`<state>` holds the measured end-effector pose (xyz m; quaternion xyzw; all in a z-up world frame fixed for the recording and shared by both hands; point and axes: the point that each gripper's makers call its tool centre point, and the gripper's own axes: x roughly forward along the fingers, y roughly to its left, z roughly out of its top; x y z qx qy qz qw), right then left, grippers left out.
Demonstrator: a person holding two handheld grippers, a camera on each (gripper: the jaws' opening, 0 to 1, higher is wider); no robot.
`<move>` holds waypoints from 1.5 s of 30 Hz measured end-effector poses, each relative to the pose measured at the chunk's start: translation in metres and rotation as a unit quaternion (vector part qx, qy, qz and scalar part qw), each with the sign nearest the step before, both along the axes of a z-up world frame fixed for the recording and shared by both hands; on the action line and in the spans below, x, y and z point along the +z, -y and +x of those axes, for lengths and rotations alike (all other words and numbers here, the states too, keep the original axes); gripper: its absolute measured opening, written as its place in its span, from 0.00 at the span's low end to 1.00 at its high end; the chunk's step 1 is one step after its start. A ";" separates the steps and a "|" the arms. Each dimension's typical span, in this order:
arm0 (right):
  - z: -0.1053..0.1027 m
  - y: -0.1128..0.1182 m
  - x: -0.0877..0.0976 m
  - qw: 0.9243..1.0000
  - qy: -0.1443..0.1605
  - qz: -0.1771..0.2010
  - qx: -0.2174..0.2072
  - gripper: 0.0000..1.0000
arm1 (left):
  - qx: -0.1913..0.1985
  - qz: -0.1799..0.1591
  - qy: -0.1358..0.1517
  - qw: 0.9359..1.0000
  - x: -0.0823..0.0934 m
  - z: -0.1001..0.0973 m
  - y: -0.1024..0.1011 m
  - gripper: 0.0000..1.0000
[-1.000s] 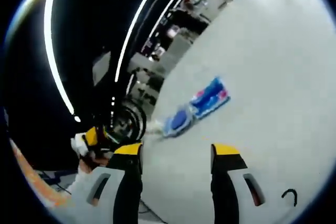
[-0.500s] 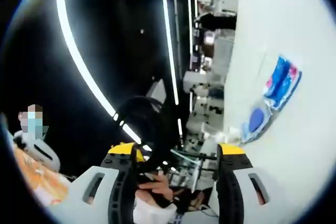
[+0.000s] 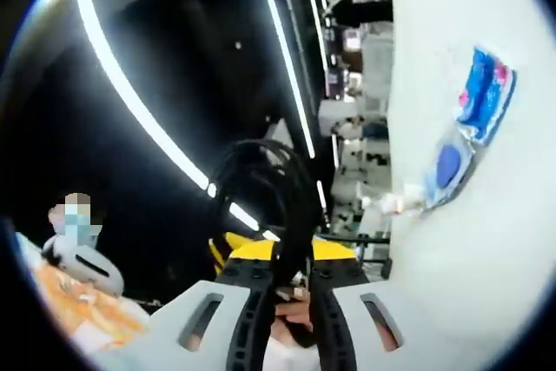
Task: Arrange the tabletop items into an orderly group along one side of the table until the central work area is clear of visible clutter.
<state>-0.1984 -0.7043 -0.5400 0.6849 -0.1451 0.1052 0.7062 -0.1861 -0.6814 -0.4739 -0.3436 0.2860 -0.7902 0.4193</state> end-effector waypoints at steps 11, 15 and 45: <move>-0.014 0.023 -0.020 0.976 -0.174 -0.125 -0.039 0.02 | 0.041 0.078 0.040 0.995 -0.049 0.007 -0.010 0.11; -0.019 0.028 -0.019 0.959 -0.239 -0.148 -0.036 0.02 | 0.042 0.091 0.030 0.994 -0.052 0.009 -0.007 0.23; -0.012 0.011 0.042 0.972 -0.155 -0.175 -0.028 0.41 | 0.011 0.006 -0.133 0.991 0.006 0.017 -0.007 0.02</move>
